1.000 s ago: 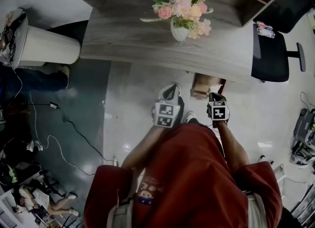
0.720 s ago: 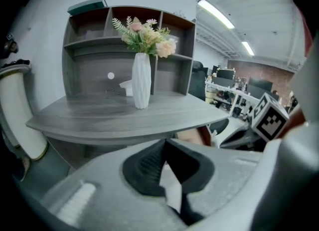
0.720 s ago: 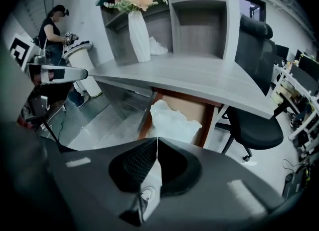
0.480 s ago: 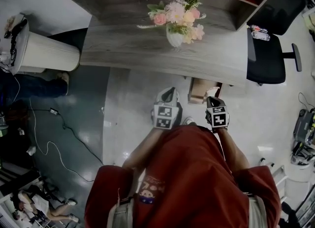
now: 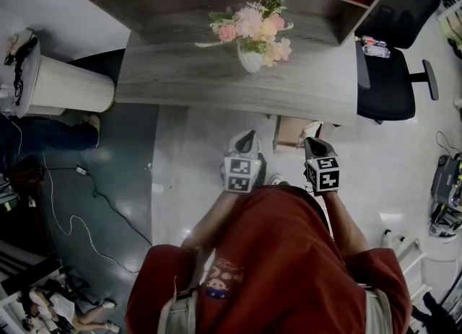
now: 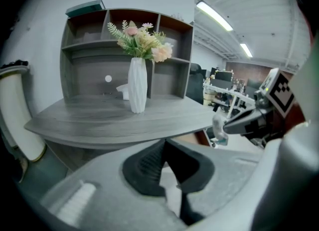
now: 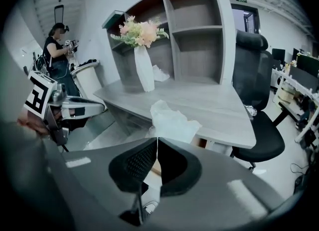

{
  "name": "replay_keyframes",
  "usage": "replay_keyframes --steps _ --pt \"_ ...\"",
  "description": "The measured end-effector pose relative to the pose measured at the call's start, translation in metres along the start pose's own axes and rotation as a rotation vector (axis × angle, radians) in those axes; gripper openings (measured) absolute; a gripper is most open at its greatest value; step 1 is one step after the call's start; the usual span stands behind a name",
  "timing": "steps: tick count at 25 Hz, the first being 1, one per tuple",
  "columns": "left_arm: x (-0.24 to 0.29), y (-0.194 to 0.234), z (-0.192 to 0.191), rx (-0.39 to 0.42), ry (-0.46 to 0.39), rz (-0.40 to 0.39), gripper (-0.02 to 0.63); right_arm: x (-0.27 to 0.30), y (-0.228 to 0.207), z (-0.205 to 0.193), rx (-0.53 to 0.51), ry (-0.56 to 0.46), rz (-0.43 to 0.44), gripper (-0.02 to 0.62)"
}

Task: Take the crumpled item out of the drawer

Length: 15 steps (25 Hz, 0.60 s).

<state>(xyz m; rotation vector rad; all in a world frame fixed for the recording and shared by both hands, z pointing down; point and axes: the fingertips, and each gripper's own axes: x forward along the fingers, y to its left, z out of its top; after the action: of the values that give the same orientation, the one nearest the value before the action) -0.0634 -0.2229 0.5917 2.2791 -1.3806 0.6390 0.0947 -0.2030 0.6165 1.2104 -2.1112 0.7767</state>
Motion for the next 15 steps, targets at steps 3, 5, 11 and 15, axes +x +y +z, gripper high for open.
replay_keyframes --steps 3,5,11,15 --pt "-0.003 0.002 0.005 -0.005 -0.009 0.005 -0.002 -0.009 -0.001 0.014 0.010 -0.036 -0.010 0.005" --pt "-0.005 0.003 0.009 -0.029 -0.013 0.006 -0.002 -0.015 -0.003 0.023 0.018 -0.059 -0.025 0.005" --pt "-0.007 0.002 0.031 -0.036 -0.045 0.002 -0.002 -0.026 -0.006 0.049 0.025 -0.141 -0.054 0.005" --pt "-0.010 0.000 0.044 -0.005 -0.069 0.004 -0.002 -0.031 -0.009 0.058 0.032 -0.194 -0.089 0.005"
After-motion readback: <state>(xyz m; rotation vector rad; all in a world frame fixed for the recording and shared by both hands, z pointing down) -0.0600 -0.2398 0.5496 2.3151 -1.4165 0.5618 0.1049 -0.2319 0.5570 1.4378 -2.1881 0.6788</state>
